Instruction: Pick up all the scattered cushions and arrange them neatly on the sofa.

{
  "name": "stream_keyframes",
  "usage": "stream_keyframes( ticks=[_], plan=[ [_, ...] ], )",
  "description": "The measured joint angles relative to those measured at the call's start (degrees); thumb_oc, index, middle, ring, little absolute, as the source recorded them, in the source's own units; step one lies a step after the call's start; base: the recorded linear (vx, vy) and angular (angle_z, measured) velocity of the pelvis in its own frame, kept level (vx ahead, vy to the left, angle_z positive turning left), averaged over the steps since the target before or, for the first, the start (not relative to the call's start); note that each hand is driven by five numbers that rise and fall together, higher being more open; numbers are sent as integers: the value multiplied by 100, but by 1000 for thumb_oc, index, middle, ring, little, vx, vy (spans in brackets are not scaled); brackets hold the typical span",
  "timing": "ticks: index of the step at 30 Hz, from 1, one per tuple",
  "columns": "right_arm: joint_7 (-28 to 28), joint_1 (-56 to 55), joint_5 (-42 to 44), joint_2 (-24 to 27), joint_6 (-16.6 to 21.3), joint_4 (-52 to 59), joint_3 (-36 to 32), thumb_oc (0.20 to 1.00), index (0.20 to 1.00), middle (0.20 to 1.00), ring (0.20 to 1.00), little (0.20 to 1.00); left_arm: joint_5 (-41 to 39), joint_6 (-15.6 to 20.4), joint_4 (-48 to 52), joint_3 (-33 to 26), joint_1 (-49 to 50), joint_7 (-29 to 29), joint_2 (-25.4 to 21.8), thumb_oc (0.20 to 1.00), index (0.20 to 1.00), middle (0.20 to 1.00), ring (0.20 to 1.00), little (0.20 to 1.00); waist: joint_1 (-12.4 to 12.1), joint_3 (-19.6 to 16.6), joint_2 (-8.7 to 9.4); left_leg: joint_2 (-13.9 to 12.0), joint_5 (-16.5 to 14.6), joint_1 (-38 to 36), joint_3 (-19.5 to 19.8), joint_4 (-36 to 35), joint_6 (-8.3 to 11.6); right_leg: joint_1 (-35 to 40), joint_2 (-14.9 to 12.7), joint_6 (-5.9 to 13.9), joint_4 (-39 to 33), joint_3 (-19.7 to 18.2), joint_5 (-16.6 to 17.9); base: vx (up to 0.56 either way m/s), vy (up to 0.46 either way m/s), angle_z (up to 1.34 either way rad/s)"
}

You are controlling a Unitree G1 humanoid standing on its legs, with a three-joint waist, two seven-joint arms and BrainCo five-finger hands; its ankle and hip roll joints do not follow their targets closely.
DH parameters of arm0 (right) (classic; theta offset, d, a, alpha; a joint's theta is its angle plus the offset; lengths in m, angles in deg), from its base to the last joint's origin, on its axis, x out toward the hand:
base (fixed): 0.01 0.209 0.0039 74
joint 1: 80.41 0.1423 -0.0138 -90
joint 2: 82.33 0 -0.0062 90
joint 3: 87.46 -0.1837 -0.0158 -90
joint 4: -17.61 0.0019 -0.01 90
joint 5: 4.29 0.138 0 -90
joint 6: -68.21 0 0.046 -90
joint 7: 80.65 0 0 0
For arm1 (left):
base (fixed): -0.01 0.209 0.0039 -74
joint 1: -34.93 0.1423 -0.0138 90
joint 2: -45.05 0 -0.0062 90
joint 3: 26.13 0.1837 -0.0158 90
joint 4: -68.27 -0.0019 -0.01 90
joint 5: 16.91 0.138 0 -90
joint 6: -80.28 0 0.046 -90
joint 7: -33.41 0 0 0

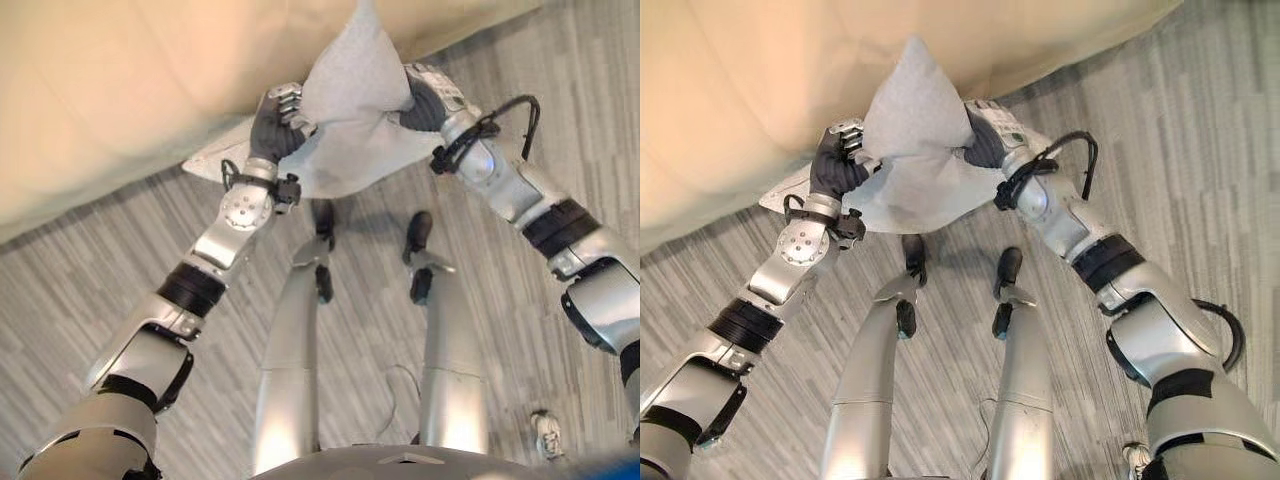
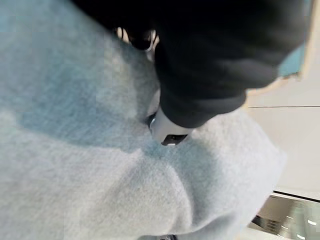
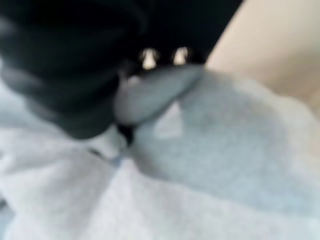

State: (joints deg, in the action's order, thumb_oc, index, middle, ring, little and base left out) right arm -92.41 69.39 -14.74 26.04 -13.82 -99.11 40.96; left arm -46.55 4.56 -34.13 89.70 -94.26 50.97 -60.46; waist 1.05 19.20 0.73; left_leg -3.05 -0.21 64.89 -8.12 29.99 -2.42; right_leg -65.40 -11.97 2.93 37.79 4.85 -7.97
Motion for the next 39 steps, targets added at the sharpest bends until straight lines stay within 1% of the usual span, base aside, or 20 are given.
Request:
stream_keyframes(
  ticks=[3, 4, 5, 7, 9, 10, 11, 13, 18, 20, 22, 24, 25, 27, 29, 30, 33, 36, 37, 39],
  plan=[
    [-94, -424, 73, 84, 35, 480, -302, 200, 200, 200, 200, 200, 46, 8, 254, -100, 291, -161, 10, 200, 200, 200, 200, 200, 106, -3, 8, 22, 6, -433, 0, -203, 65, 379, 2, -12, -134, 13, -11, -4, -35, -2],
    [-34, -635, 78, 274, -83, 1104, -366, 200, 200, 200, 200, 200, 54, 7, 359, -138, 396, -180, 22, 200, 200, 200, 200, 200, 111, -3, 10, 21, 60, -556, -9, -257, 65, 471, 0, -16, -162, 28, 19, -46, -68, -2],
    [-40, -985, 80, 378, 61, 1628, -496, 200, 200, 200, 200, 200, 53, 97, 602, -407, 704, -211, 77, 200, 200, 200, 200, 200, 138, 0, 17, 15, 95, -797, -10, -417, 92, 686, 11, -29, -266, 65, 22, -1, -82, -2],
    [-52, -1202, 80, 306, 68, 1607, -607, 200, 200, 200, 200, 200, 51, 79, 654, -433, 963, -284, 133, 200, 200, 200, 200, 200, 108, 58, 60, 15, 306, -1481, -48, -938, 140, 1298, 63, -72, -608, 112, 135, 16, -68, -2],
    [-19, -1554, 77, 170, 98, 1609, -544, 200, 200, 200, 200, 200, 51, 93, 684, -379, 1352, -389, 200, 200, 200, 200, 200, 200, 125, -57, 64, 14, 333, -2157, 55, -1254, 183, 1998, 109, -48, -904, 235, 136, 43, -63, 3],
    [-18, -1691, 77, 203, 122, 1609, -576, 200, 200, 200, 200, 200, 48, 118, 711, -335, 1470, -405, 216, 200, 200, 200, 200, 200, 121, -256, 81, 4, 316, -2227, 60, -1354, 228, 2051, 127, -59, -943, 250, 86, 60, -76, 7],
    [13, -1792, 76, 188, 131, 1663, -642, 200, 200, 200, 200, 200, 43, 119, 816, -370, 1592, -439, 230, 200, 200, 200, 200, 200, 123, -315, 101, 8, 318, -2375, 66, -1477, 304, 2175, 126, -51, -1008, 284, 55, 40, -33, 5],
    [42, -2176, 77, 167, 146, 1800, -686, 200, 200, 200, 200, 200, 34, 128, 910, -370, 1915, -535, 376, 200, 200, 200, 200, 200, 93, -356, 109, -9, 505, -2972, 164, -1901, 326, 2774, 190, -79, -1331, 432, 118, 74, -61, 10],
    [209, -2688, 66, 151, 150, 1876, -615, 200, 200, 200, 200, 200, 23, 121, 912, -384, 2465, -753, 457, 200, 200, 200, 200, 200, 34, -500, 74, -112, 610, -3983, 313, -2483, 417, 3947, 373, -91, -1969, 718, 178, 89, -54, 11],
    [255, -2876, 29, 161, 162, 1891, -623, 200, 200, 200, 200, 200, 24, 110, 912, -335, 2656, -791, 566, 200, 200, 200, 200, 200, 1, -615, 21, -134, 632, -4234, 462, -2618, 445, 4396, 428, -91, -2279, 937, 206, 93, -47, 38],
    [397, -3093, -121, 520, 153, 2247, -638, 200, 200, 200, 200, 200, 61, 79, 910, -321, 2799, -927, 709, 200, 200, 200, 200, 200, -44, -652, -88, -126, 683, -4426, 678, -2713, 502, 4893, 479, -78, -2658, 1268, 275, 92, 1, 65],
    [439, -3241, -160, 543, 345, 2038, -707, 200, 200, 200, 200, 200, 110, 75, 908, -232, 2918, -985, 726, 200, 200, 200, 200, 200, -99, -674, -69, -117, 694, -4671, 683, -2800, 514, 5328, 495, -74, -2885, 1497, 284, 106, 82, 65],
    [547, -3295, -178, 587, 347, 2027, -709, 200, 200, 200, 200, 200, 163, 44, 909, -208, 3098, -1090, 718, 200, 200, 200, 200, 200, -124, -742, -58, -105, 669, -4837, 574, -2856, 531, 5613, 486, -66, -3047, 1635, 285, 141, 112, 40],
    [631, -3300, -200, 482, 344, 2046, -708, 200, 200, 200, 200, 200, 167, 49, 976, -253, 3242, -1134, 655, 200, 200, 200, 200, 200, -220, -907, 29, -83, 660, -4896, 541, -2921, 528, 5653, 480, -36, -3133, 1609, 307, 146, 125, 6],
    [686, -3300, -200, 385, 310, 2096, -715, 200, 200, 200, 200, 200, 207, 48, 1104, -383, 3397, -1154, 609, 200, 200, 200, 200, 200, -263, -945, 112, -64, 640, -5042, 507, -2989, 483, 5762, 476, -10, -3189, 1561, 324, 102, 147, -15],
    [756, -3357, -195, 366, 311, 2115, -718, 200, 200, 200, 200, 200, 211, 50, 1127, -432, 3476, -1198, 616, 200, 200, 200, 200, 200, -382, -1017, 223, -25, 605, -5236, 399, -3011, 442, 5923, 436, 25, -3264, 1482, 344, 63, 139, -22],
    [759, -3410, -150, 213, 311, 2112, -753, 200, 200, 200, 200, 200, 219, 61, 1138, -533, 3557, -1259, 589, 200, 200, 200, 200, 200, -436, -1171, 421, 105, 464, -5408, 309, -2984, 371, 6096, 345, 112, -3331, 1453, 357, 106, 263, -15],
    [759, -3474, -147, 147, 314, 2102, -781, 200, 200, 200, 200, 200, 221, 53, 1138, -576, 3636, -1298, 604, 200, 200, 200, 200, 200, -470, -1257, 554, 143, 414, -5475, 243, -2987, 285, 6094, 251, 163, -3222, 1387, 360, 49, 168, -7],
    [759, -3478, -147, 148, 315, 2102, -787, 200, 200, 200, 200, 200, 222, 44, 1137, -576, 3636, -1334, 604, 200, 200, 200, 200, 200, -477, -1268, 586, 195, 374, -5492, 239, -2986, 233, 6079, 202, 186, -3115, 1383, 370, 46, 121, 0],
    [761, -3526, -148, 146, 314, 2104, -790, 200, 200, 200, 200, 200, 235, 21, 1135, -575, 3651, -1347, 597, 200, 200, 200, 200, 200, -482, -1265, 594, 224, 309, -5592, 293, -3007, 123, 5907, 121, 232, -2516, 1289, 380, 229, 166, 8]
  ],
)
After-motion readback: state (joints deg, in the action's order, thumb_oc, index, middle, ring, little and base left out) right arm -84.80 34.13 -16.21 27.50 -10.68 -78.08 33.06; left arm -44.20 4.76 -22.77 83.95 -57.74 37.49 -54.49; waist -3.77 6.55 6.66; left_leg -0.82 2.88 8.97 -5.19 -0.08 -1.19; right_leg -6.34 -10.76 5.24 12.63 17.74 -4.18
